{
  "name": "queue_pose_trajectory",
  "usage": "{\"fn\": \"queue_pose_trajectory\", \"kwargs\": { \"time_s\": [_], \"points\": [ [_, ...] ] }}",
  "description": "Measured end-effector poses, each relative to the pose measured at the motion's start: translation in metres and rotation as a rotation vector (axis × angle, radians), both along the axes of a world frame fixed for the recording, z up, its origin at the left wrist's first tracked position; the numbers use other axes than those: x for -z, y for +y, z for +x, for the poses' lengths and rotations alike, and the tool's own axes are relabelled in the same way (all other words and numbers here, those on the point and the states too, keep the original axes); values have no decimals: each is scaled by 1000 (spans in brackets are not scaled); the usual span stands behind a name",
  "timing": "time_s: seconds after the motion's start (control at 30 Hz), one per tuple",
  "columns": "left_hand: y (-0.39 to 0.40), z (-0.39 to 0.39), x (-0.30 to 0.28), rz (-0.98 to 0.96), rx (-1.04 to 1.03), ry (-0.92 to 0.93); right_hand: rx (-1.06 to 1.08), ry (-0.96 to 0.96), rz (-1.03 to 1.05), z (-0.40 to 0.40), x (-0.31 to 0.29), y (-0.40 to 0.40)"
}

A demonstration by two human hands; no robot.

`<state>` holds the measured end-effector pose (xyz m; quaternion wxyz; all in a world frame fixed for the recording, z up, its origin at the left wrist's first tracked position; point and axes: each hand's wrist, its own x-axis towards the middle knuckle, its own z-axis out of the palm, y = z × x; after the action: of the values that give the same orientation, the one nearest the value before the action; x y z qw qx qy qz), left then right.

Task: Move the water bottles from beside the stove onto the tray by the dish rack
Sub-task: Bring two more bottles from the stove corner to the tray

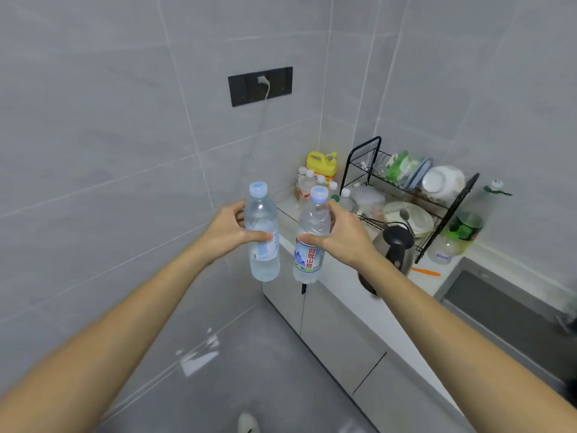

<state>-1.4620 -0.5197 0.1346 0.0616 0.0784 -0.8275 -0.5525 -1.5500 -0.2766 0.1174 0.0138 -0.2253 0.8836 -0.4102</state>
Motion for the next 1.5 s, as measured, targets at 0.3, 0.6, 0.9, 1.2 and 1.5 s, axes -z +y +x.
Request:
{"fn": "queue_pose_trajectory", "kwargs": {
  "time_s": [0.3, 0.6, 0.9, 1.2, 1.5],
  "points": [
    [-86, -204, 1, -94, 113, 12, 185, 0, -1, -172, 5, -88],
    [-108, -374, 30, -198, 235, 6, 200, 34, 118, -316, 29, -118],
    [-116, -465, 96, -284, 291, -131, 245, -54, 218, -386, 85, -135],
    [-119, -516, 160, -223, 491, -259, 374, -90, 372, -393, 138, -152],
    [-124, -543, 215, -309, 601, -297, 461, -19, 562, -388, 172, -168]
  ]
}}
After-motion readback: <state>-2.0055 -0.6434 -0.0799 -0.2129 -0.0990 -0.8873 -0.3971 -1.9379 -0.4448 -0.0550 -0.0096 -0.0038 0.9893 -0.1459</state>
